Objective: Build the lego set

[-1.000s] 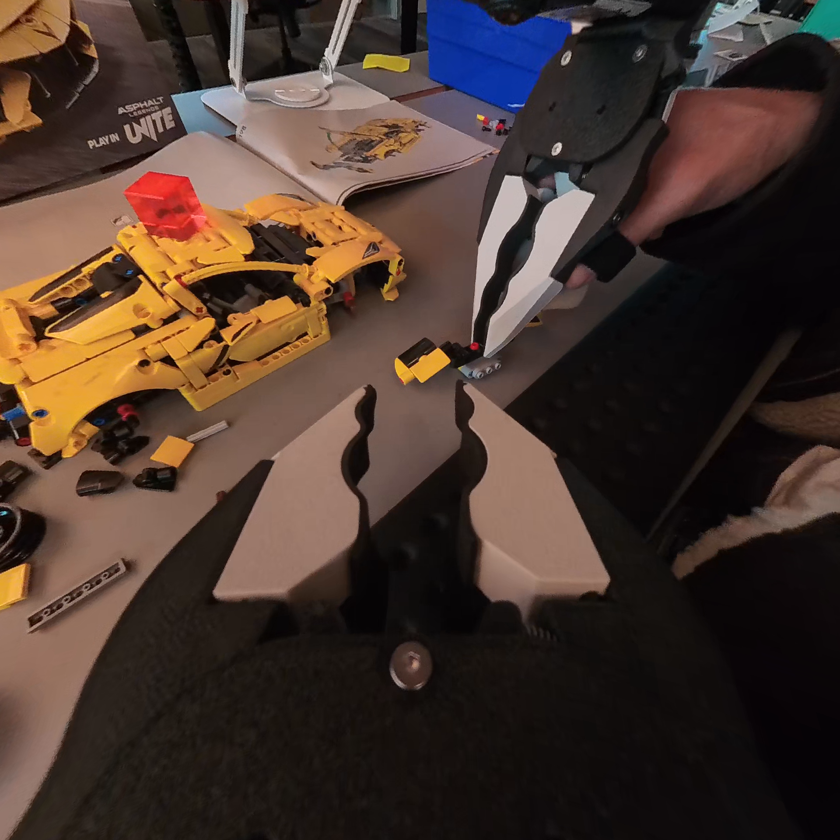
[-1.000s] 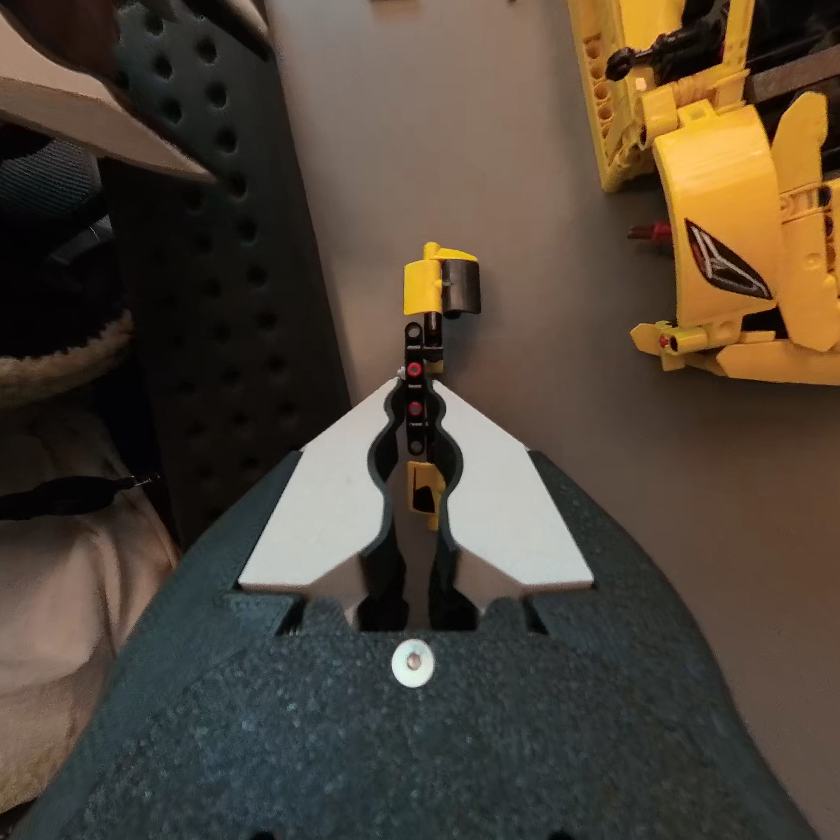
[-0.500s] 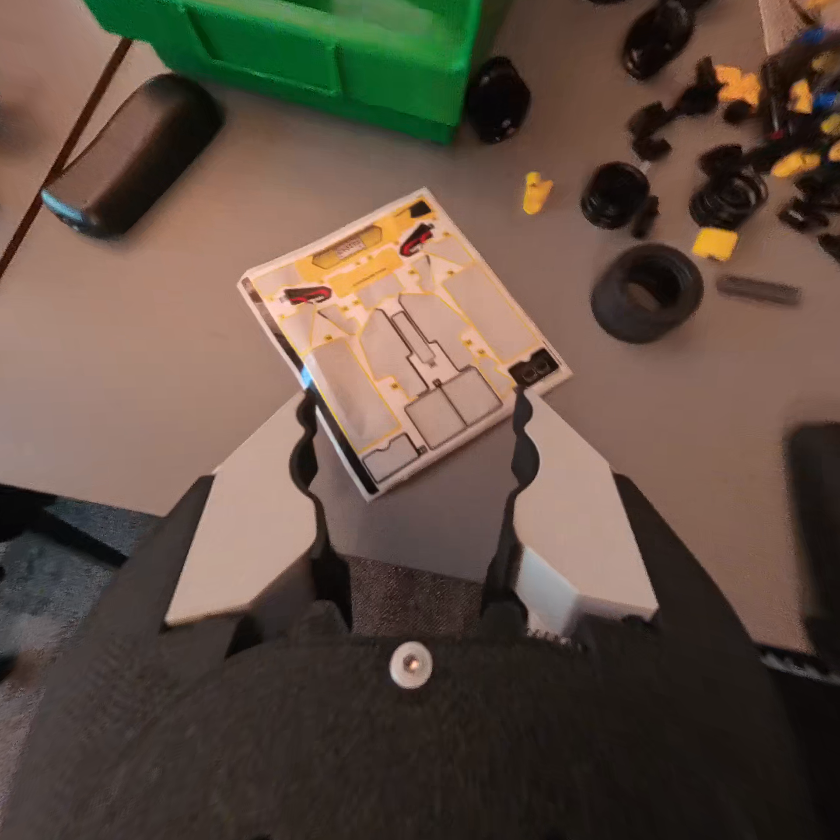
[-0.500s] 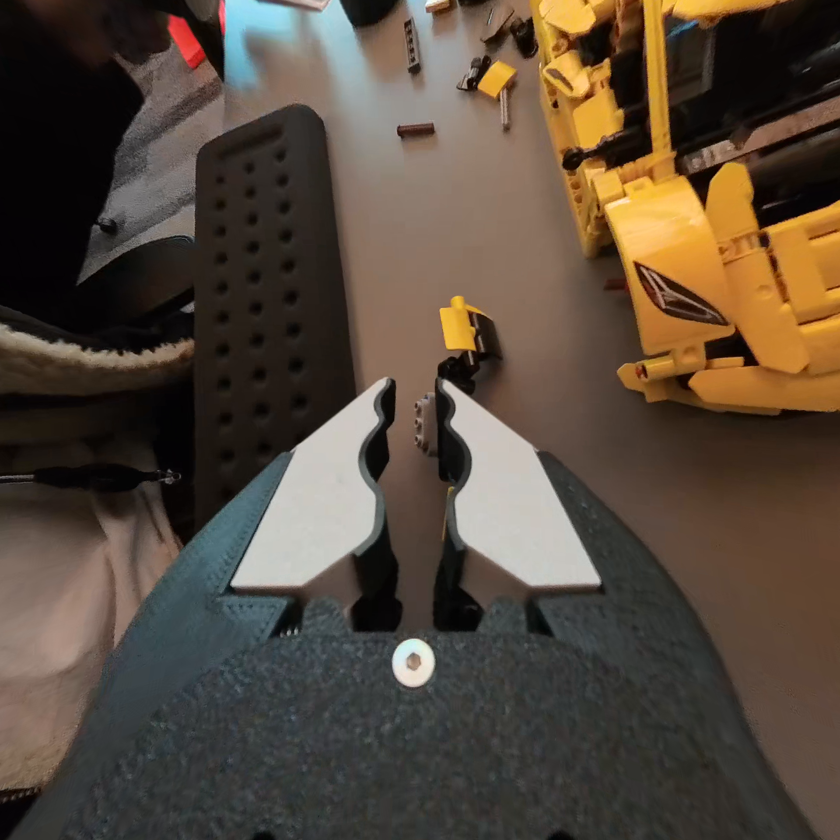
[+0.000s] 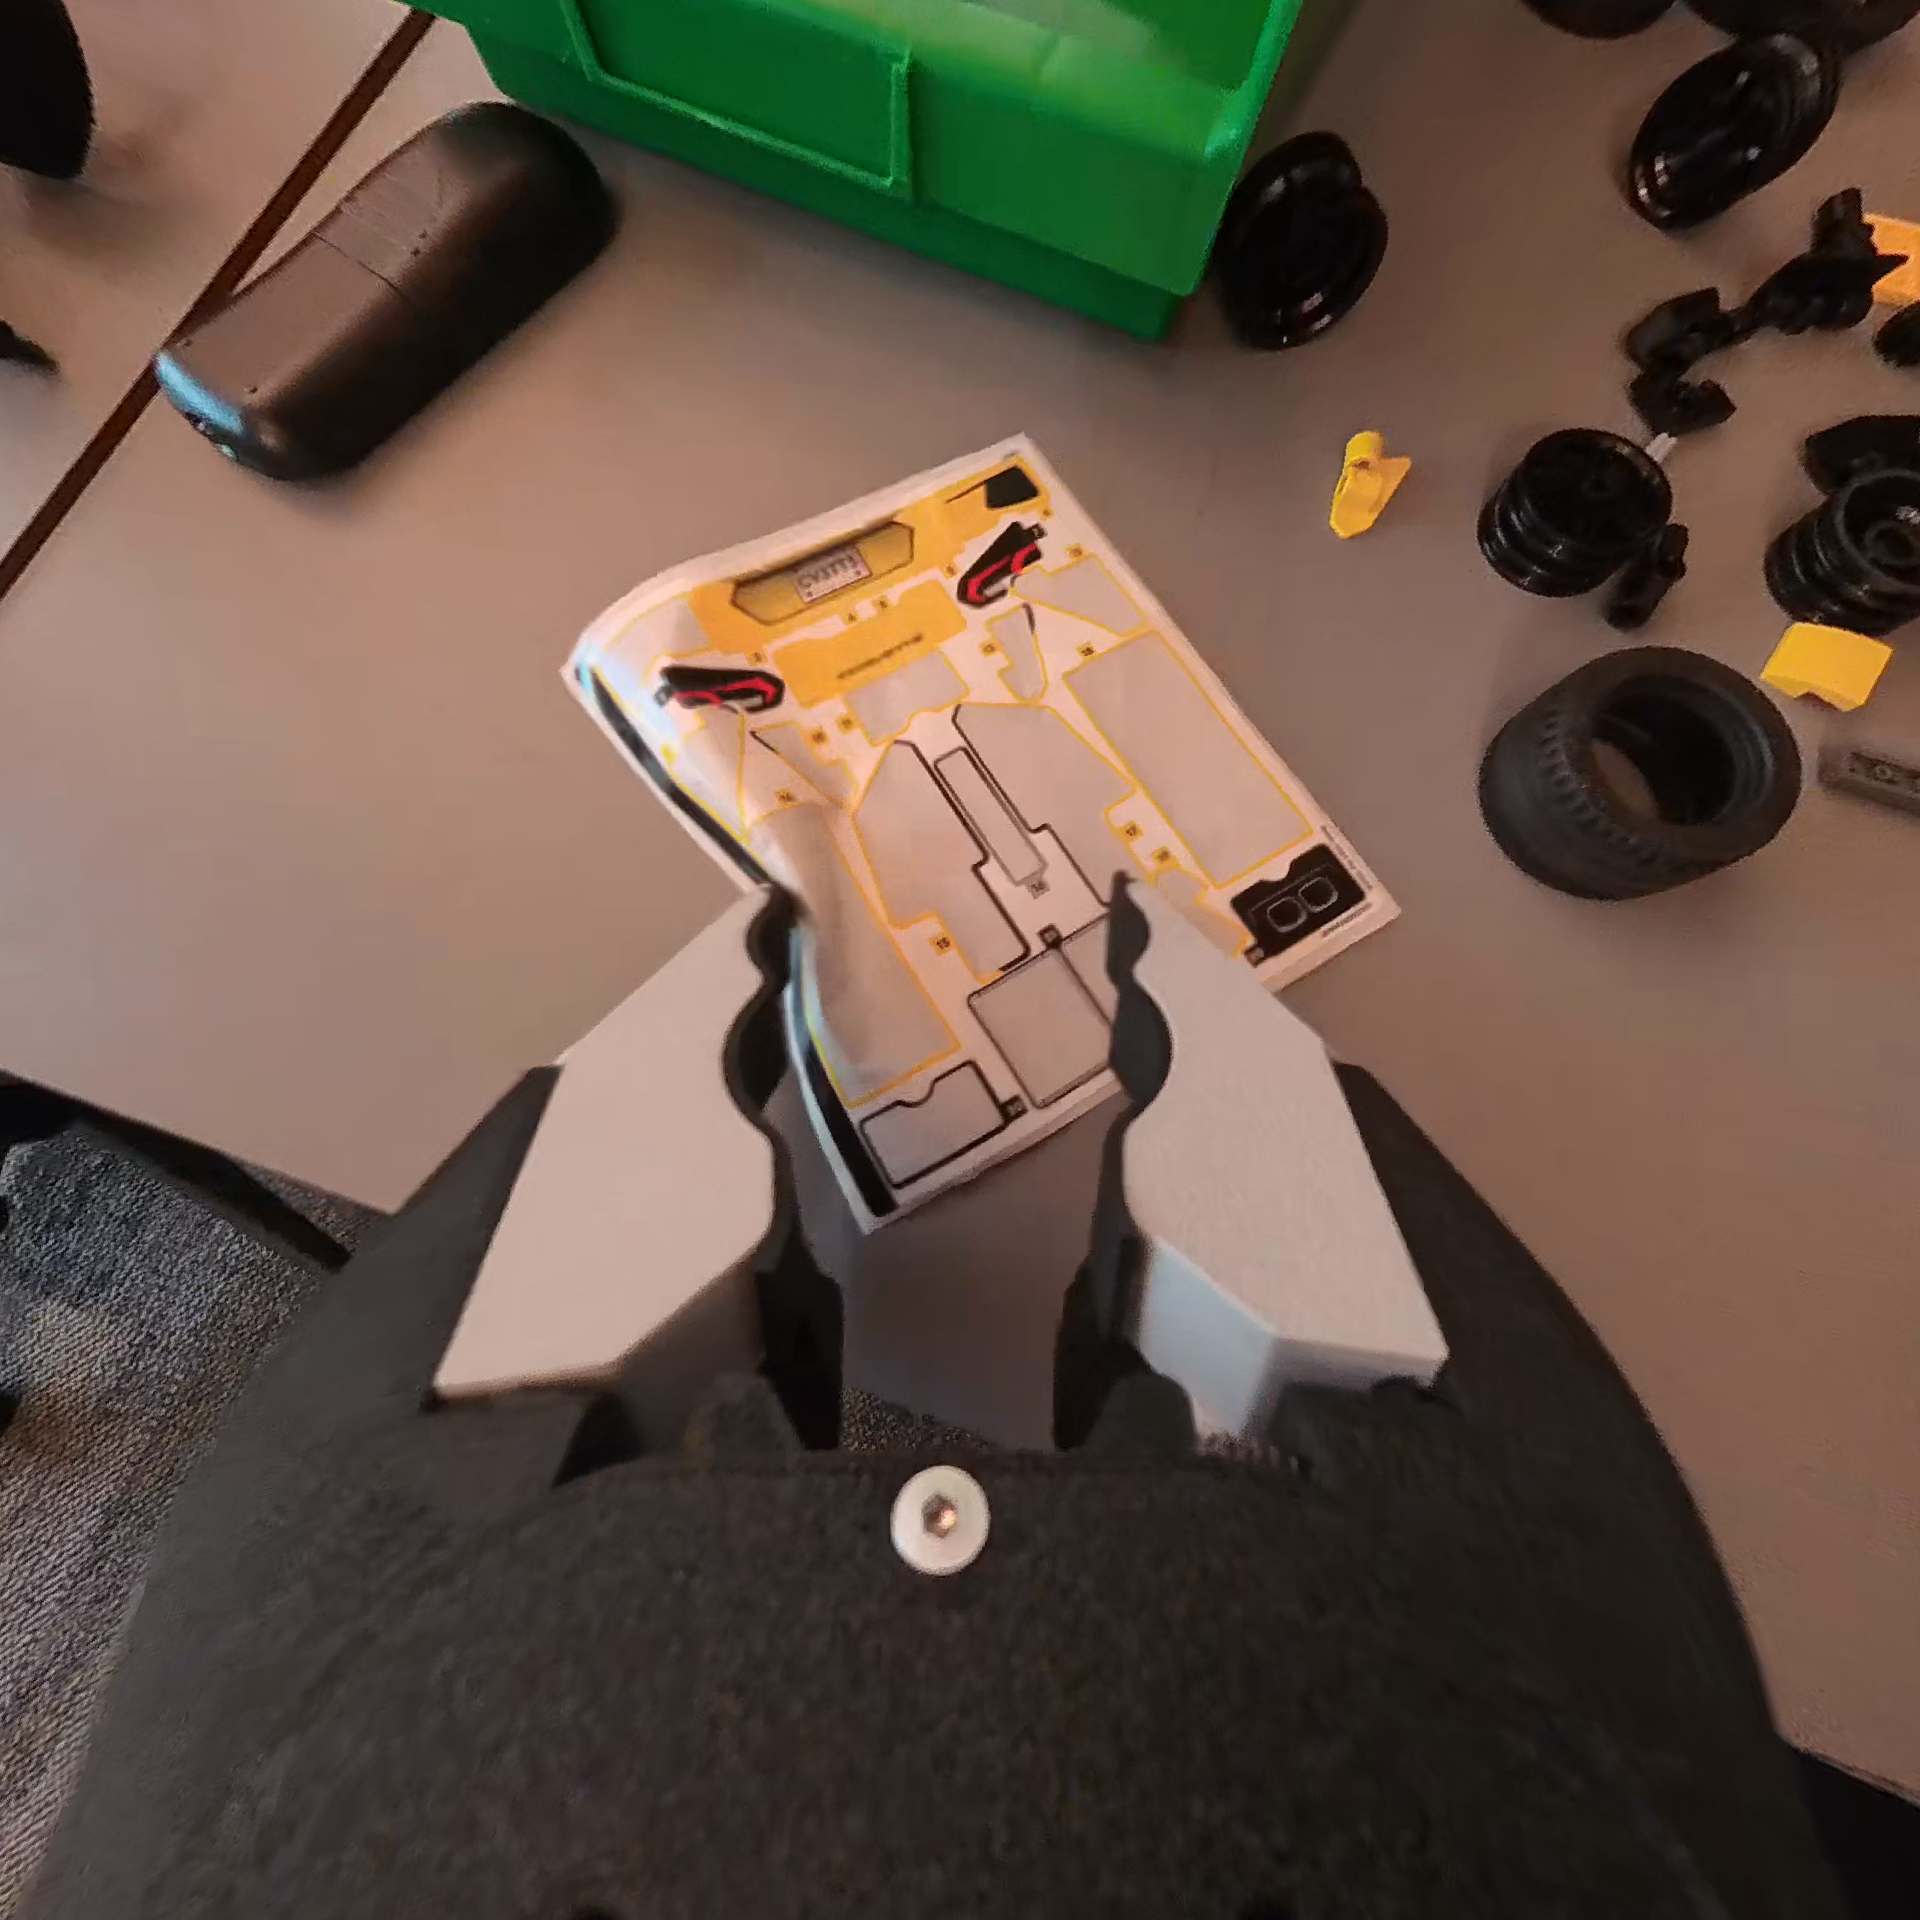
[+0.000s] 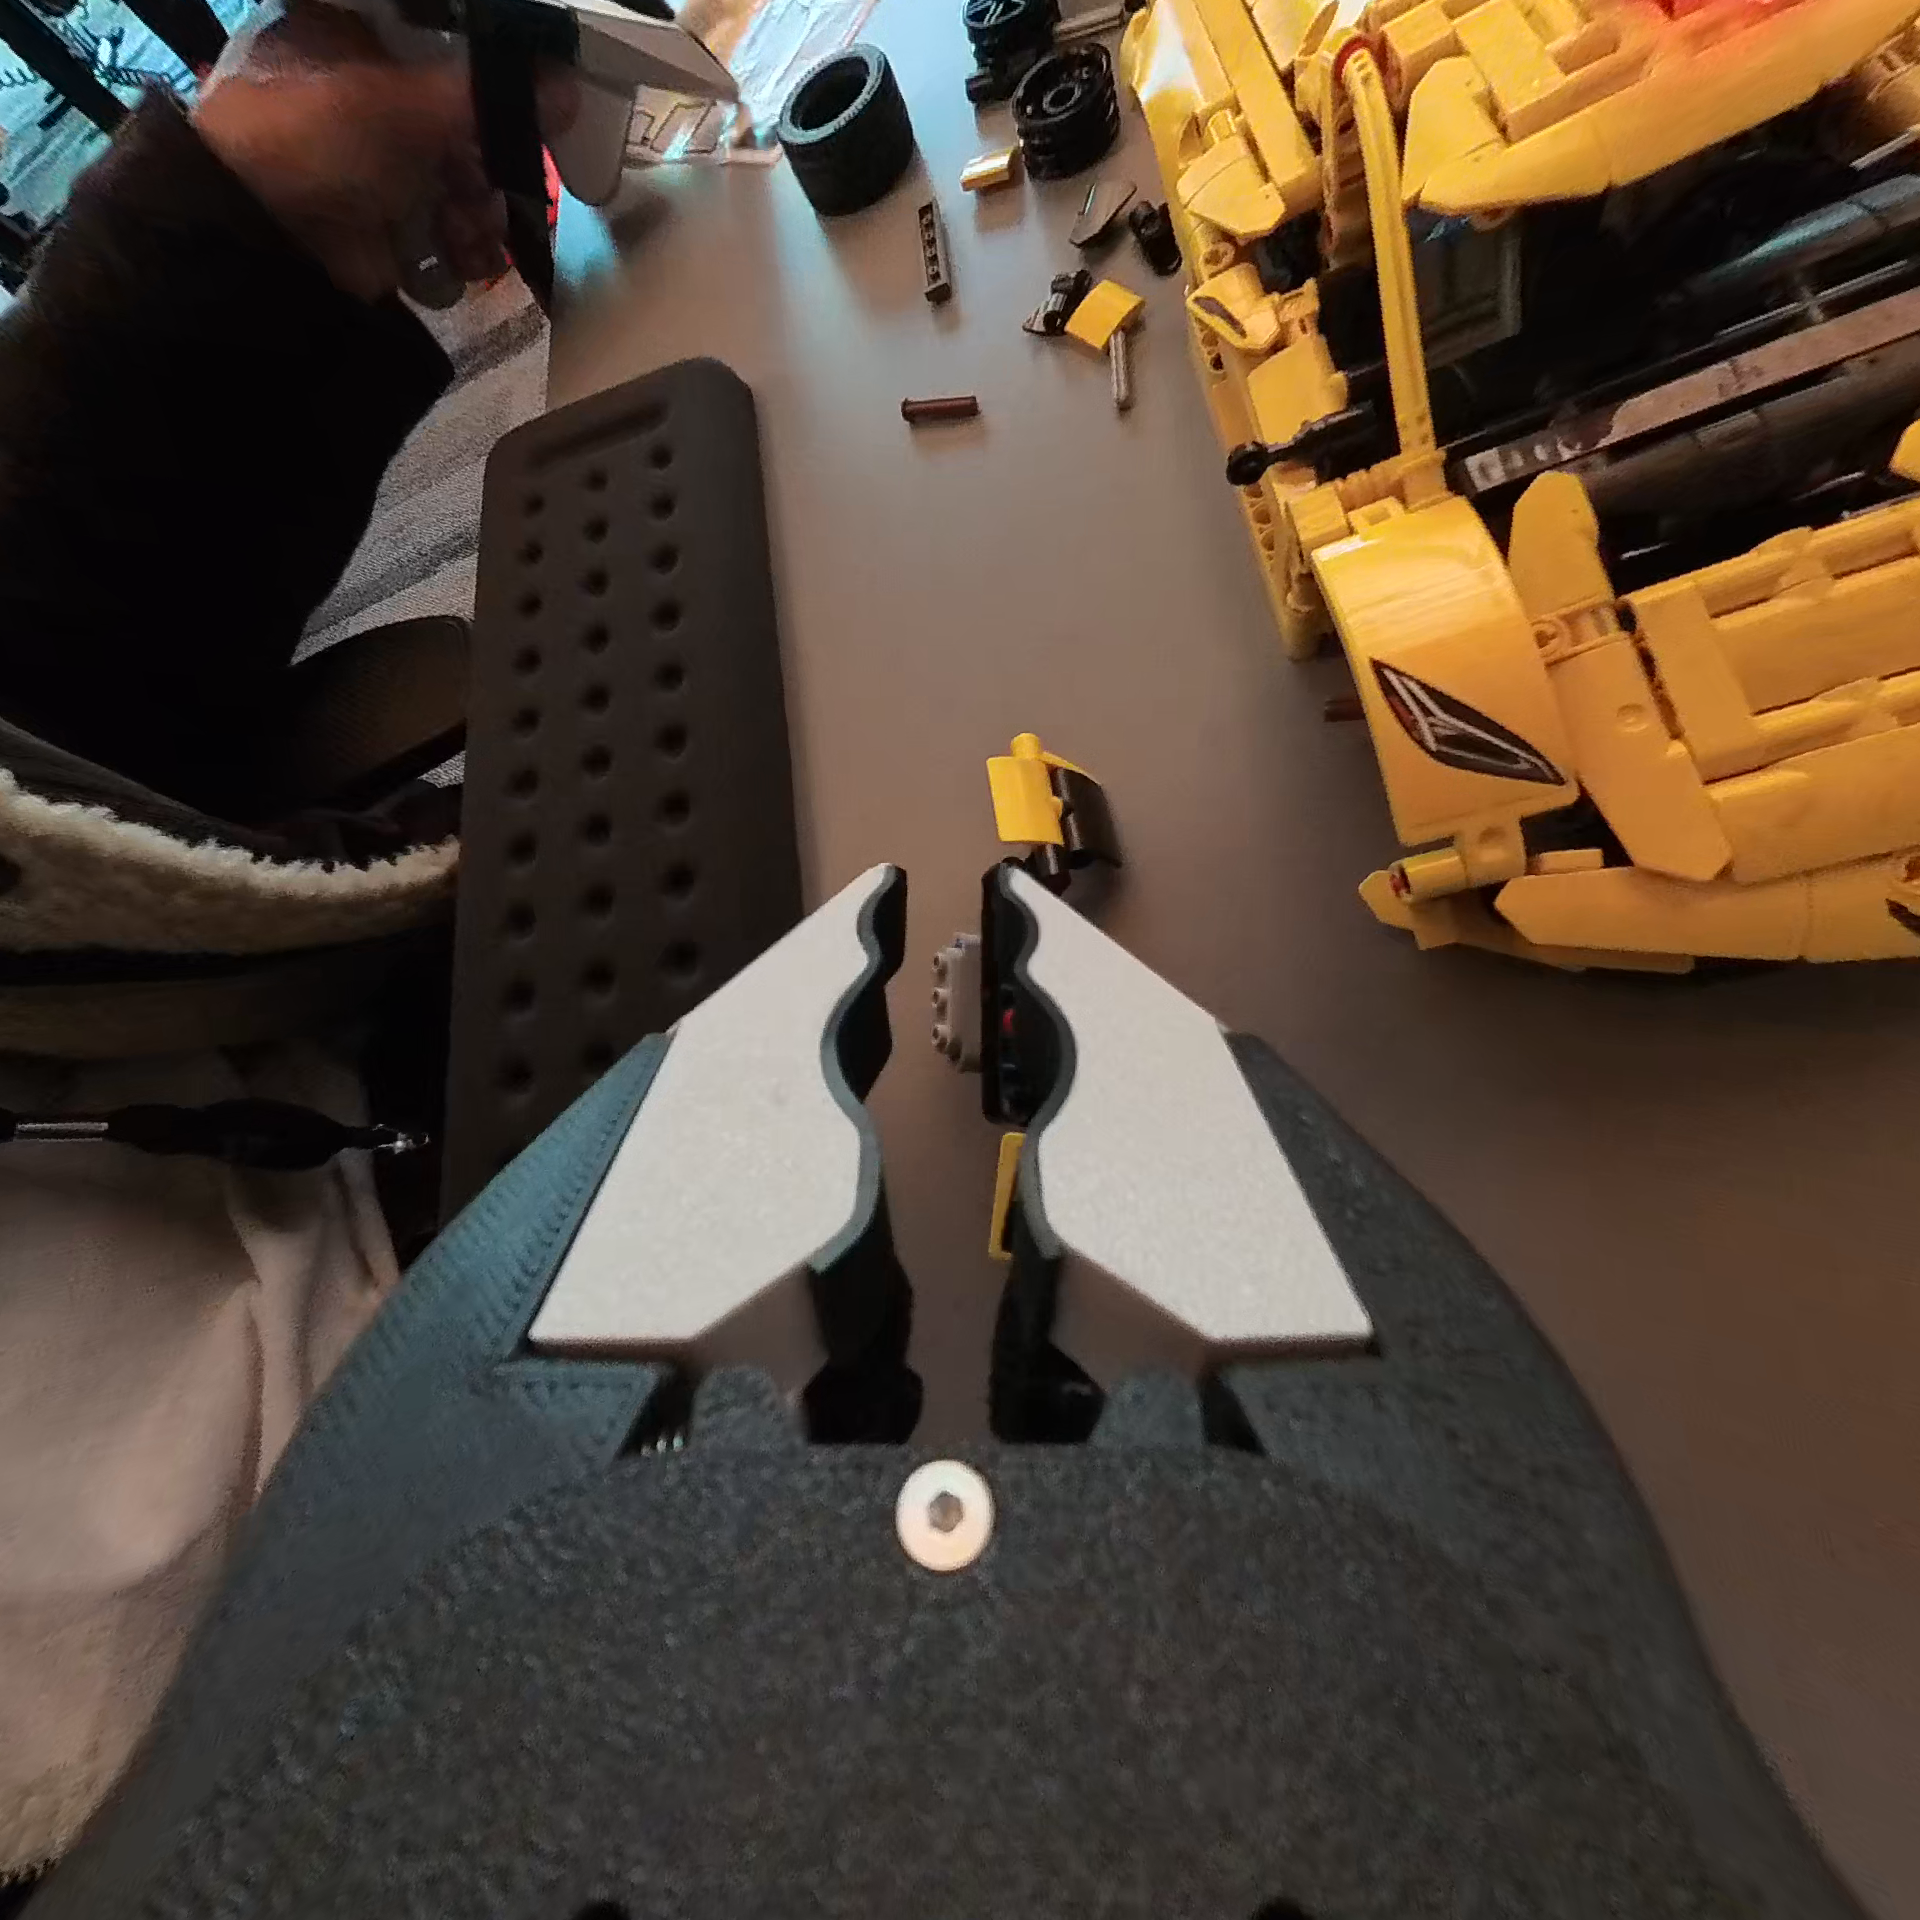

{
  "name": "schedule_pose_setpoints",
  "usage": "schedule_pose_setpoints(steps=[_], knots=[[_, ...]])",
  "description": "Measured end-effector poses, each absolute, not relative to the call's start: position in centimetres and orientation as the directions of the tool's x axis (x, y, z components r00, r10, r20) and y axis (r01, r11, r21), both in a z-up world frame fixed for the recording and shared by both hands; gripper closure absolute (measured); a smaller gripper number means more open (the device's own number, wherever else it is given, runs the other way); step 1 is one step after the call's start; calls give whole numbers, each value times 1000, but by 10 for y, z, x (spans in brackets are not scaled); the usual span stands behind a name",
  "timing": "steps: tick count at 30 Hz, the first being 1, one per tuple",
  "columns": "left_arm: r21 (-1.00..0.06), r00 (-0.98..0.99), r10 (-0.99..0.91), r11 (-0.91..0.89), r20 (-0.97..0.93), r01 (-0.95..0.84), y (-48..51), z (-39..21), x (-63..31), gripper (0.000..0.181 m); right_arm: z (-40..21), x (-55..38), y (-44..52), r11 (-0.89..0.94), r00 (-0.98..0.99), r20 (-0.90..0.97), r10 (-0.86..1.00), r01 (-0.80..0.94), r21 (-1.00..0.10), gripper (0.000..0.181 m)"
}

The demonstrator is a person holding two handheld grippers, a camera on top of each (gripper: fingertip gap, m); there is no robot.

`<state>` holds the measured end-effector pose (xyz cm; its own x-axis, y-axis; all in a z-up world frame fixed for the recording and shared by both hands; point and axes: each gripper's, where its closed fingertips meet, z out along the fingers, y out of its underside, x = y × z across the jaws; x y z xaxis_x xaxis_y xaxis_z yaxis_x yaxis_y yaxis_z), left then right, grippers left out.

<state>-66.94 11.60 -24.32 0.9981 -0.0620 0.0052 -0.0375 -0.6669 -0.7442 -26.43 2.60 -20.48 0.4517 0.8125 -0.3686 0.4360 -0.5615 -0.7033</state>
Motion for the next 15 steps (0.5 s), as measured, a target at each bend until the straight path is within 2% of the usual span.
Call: schedule_pose_setpoints(steps=[3, 4, 10, 15], knots=[[-749, 998, -54, -662, 13, -26, 111, -242, -673, 142, -202, -267, 24, -556, 439, -373, 817, 432, -710, 167], [-752, 998, -55, -659, 24, -18, 109, -242, -673, 157, -200, -269, 23, -549, 429, -372, 823, 432, -716, 167], [-754, 995, -88, -657, 47, -23, 99, -239, -674, 177, -197, -282, 10, -450, 355, -301, 885, 488, -748, 167], [-786, 991, -137, -613, 13, -74, 89, -218, -678, 181, -188, -302, -15, -281, 210, -197, 958, 528, -801, 165]])
